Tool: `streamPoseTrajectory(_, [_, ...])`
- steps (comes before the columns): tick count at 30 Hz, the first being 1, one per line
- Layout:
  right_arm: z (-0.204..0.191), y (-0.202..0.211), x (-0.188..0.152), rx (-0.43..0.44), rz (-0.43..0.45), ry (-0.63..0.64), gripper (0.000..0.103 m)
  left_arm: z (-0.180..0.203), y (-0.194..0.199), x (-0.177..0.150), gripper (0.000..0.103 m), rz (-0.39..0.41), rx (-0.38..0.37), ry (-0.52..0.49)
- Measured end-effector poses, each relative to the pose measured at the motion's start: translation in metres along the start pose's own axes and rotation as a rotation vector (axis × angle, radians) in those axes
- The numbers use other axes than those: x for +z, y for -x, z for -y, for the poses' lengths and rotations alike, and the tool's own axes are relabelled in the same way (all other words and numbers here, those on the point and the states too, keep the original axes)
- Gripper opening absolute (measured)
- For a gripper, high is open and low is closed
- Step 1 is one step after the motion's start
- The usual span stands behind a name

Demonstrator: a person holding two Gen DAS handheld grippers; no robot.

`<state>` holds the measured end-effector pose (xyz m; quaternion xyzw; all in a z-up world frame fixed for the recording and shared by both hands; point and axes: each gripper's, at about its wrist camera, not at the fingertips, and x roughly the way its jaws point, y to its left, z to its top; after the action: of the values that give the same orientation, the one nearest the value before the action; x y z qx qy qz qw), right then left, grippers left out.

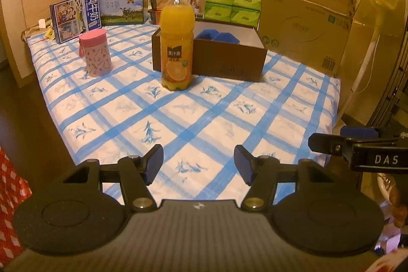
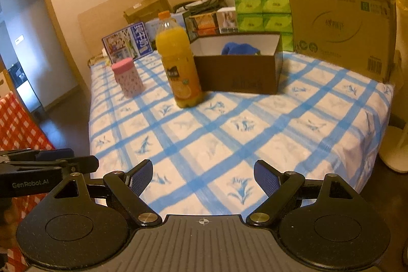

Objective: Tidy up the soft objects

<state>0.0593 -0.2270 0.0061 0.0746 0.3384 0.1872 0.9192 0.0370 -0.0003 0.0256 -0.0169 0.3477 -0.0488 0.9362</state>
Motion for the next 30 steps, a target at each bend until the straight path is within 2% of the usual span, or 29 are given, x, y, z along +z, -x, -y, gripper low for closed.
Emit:
streamPoseTrajectory(18, [-0.009,-0.015,-0.024,-0.013,-0.076,0.035,0.086,0.005,-0.002,-0.025,0.059,-0.074,0.024,-0.009])
streamPoseTrajectory(30, [-0.009,-0.021,-0.027,-0.021,-0.088,0.037,0.086,0.007,-0.004,-0.027,0.059,-0.078,0.016,-0.007])
